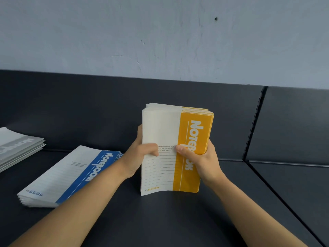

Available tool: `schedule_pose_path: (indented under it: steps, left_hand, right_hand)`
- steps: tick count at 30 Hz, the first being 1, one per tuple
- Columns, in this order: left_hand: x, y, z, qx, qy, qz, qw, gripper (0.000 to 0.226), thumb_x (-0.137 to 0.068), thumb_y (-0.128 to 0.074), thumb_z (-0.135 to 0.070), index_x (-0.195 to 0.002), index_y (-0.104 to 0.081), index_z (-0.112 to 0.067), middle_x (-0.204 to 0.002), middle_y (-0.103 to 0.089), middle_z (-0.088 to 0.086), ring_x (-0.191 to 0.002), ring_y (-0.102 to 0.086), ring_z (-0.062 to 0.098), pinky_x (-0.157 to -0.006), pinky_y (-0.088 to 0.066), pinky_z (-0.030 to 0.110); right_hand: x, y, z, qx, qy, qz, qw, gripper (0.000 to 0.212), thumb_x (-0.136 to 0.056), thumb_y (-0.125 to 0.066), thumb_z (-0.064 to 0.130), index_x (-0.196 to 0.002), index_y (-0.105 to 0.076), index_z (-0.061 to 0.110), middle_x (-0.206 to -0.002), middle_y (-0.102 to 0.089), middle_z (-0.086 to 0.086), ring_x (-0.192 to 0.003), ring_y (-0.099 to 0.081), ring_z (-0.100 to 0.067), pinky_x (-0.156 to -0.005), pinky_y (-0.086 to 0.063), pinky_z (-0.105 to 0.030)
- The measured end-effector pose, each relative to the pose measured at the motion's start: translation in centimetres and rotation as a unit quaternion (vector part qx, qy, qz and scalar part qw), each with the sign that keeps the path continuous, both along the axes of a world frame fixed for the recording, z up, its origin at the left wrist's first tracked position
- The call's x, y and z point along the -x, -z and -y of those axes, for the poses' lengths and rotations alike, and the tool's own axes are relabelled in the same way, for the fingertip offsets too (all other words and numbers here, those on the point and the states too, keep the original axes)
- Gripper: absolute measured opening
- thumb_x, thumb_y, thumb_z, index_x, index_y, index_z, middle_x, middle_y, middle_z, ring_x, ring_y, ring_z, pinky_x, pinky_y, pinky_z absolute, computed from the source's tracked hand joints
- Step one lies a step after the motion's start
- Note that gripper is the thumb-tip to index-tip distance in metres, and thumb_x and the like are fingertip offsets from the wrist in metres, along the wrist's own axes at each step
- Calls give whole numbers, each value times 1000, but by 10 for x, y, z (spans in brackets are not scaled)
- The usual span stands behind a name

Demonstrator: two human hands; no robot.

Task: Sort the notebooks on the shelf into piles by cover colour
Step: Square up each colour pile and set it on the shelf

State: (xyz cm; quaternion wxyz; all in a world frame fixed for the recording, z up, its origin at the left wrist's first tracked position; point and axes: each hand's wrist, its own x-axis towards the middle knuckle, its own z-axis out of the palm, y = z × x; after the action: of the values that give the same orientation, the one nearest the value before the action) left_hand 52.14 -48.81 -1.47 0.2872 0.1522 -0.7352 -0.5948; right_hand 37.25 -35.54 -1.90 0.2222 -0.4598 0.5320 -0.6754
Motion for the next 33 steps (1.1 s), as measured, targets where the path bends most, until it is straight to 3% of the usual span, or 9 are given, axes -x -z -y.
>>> schedule_pose_path:
  steps: [5,10,14,18,22,25,27,30,33]
  left_hand:
    - [-7,-19,-6,-42,-43,8,998,82,-49,-63,-24,-127,-48,-5,-124,-59,17,-106,-63,31,-79,-53,38]
    - [-12,-33,0,-99,-50,123,986,56,-54,-59,-24,-105,-70,-7,-103,-74,15,-95,-67,34,-97,-46,48]
    - [-5,-26,7,-128,-50,169,976,69,-51,-65,-30,-116,-67,-10,-112,-71,17,-110,-64,40,-106,-40,54]
    - [-8,-28,5,-137,-60,193,970,68,-53,-70,-36,-114,-67,-7,-111,-71,17,-104,-67,38,-96,-49,44]
    - [-13,-34,2,-177,-22,140,974,40,-68,-70,-52,-87,-74,-17,-85,-74,8,-76,-70,26,-73,-51,34]
    - [-12,-27,7,-171,-28,163,971,64,-55,-77,-55,-107,-73,-19,-112,-71,14,-107,-65,36,-101,-45,51]
    - [-7,-17,15,-165,-37,183,969,71,-53,-76,-50,-116,-69,-18,-121,-67,17,-117,-60,39,-106,-39,55]
    - [-6,-14,10,-159,-62,195,966,74,-52,-69,-41,-120,-65,-12,-123,-65,20,-118,-59,41,-106,-39,55]
    - [-8,-17,4,-139,-74,201,967,62,-52,-63,-38,-107,-68,-9,-102,-74,14,-100,-67,36,-99,-46,43]
  right_hand:
    - [-10,-15,-6,-21,-20,40,999,52,-63,-77,31,-110,-58,22,-98,-74,3,-85,-73,-17,-70,-60,-35]
    - [-7,-17,-2,-180,-82,149,969,40,-74,-76,31,-109,-64,15,-91,-76,-5,-78,-74,-22,-59,-59,-34]
    - [-5,-4,9,-253,-80,202,943,51,-68,-78,36,-113,-65,16,-95,-75,-7,-82,-73,-24,-63,-58,-37]
    - [-4,-3,13,-268,-78,237,931,41,-73,-75,33,-109,-66,15,-88,-75,-8,-70,-73,-24,-52,-58,-34]
    - [-3,-9,13,-262,-105,298,912,28,-84,-66,30,-101,-66,8,-74,-73,-11,-54,-70,-25,-43,-54,-31]
    - [-4,-8,14,-288,-92,282,911,27,-86,-65,30,-102,-66,8,-74,-73,-11,-54,-70,-25,-43,-54,-30]
    - [-4,-4,15,-303,-75,256,915,31,-84,-67,31,-107,-65,10,-77,-74,-10,-57,-71,-24,-45,-55,-30]
    - [-4,2,15,-304,-36,206,929,36,-80,-72,35,-108,-65,13,-86,-75,-8,-69,-73,-25,-57,-58,-35]
    - [-5,5,14,-323,43,64,943,40,-77,-71,49,-101,-63,18,-95,-73,-4,-86,-70,-23,-83,-55,-43]
